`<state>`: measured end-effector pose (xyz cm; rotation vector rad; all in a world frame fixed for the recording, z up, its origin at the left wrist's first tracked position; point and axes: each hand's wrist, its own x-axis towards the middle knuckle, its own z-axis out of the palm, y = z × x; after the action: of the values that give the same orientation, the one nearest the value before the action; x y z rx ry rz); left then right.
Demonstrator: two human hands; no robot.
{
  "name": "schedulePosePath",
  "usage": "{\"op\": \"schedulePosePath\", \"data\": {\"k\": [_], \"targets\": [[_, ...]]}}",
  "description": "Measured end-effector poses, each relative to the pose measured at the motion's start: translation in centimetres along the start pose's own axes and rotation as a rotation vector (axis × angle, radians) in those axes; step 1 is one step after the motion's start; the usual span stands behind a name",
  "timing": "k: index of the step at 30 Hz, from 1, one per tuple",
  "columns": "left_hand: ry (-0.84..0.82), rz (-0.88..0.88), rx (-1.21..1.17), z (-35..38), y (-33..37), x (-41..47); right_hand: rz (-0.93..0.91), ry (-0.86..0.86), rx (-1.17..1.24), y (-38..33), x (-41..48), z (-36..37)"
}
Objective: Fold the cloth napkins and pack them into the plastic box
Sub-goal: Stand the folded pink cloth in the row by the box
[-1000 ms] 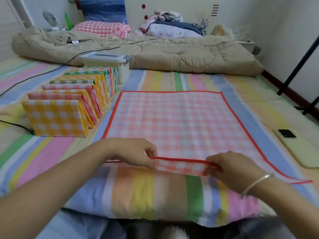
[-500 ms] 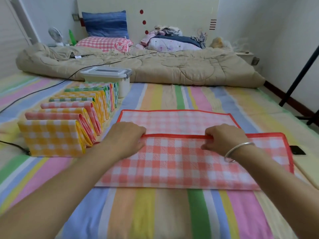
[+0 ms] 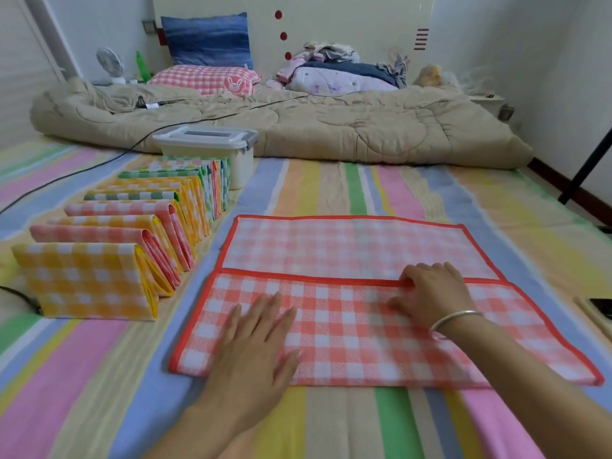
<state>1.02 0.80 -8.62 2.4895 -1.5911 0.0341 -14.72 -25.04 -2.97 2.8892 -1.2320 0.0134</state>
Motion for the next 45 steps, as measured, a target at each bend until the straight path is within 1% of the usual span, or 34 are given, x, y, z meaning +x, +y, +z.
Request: {"op": "schedulePosePath", "data": {"k": [1,6,10,13,15,18,20,22,26,28,30,32,35,39,43,45], "targets": [[0.014,-0.006,0.004,0.2,0.0,0.0,0.002,0.007,0.021,0.1,0.0,0.2],[-0.093,-0.056,0.08,0.5,-0.1,0.1,0.015,0.067,0.097,0.2,0.2,0.7],[-0.092,-0.051,0.099,1.1,-0.2,0.1,0.014,0.076,0.124,0.1,-0.1,1.0],[-0.083,-0.043,0.074,1.2,-0.3,0.1,-0.009,0.074,0.091,-0.5,-1.0,1.2],[-0.086,-0.047,0.033,1.2,-0.3,0.1,-0.063,0.043,0.093,-1.8,-2.2,1.3],[-0.035,-0.027,0.012,1.2,-0.3,0.1,-0.128,-0.077,0.121,-4.8,-4.7,1.7],[-0.041,-0.034,-0.013,1.1,-0.2,0.2,-0.141,-0.165,0.099,-6.0,-6.3,2.5],[-0.052,-0.042,-0.019,1.0,-0.2,0.2,-0.146,-0.194,0.085,-5.9,-7.1,3.6],[-0.097,-0.054,-0.033,0.7,-0.2,0.3,-0.133,-0.175,0.107,-3.5,-7.5,4.6],[-0.125,-0.054,-0.003,0.6,-0.2,0.3,-0.102,-0.159,0.098,-1.5,-7.7,4.8],[-0.131,-0.05,-0.002,0.5,-0.2,0.4,-0.033,-0.129,0.088,1.1,-7.7,5.0],[-0.13,-0.037,-0.05,0.2,-0.3,0.4,0.062,-0.102,0.083,4.2,-7.6,5.2],[-0.157,0.019,-0.08,-0.7,-2.3,0.4,0.147,-0.119,0.076,7.4,-7.3,5.1],[-0.129,0.106,0.004,-1.3,-7.3,-0.9,0.142,-0.138,0.086,7.7,-7.5,5.1],[-0.128,0.054,0.085,-0.1,-9.8,-2.0,0.145,-0.14,0.087,7.8,-7.3,5.3],[-0.168,0.054,0.141,-0.3,-9.5,-1.8,0.148,-0.144,0.086,7.9,-7.3,5.4]]}}
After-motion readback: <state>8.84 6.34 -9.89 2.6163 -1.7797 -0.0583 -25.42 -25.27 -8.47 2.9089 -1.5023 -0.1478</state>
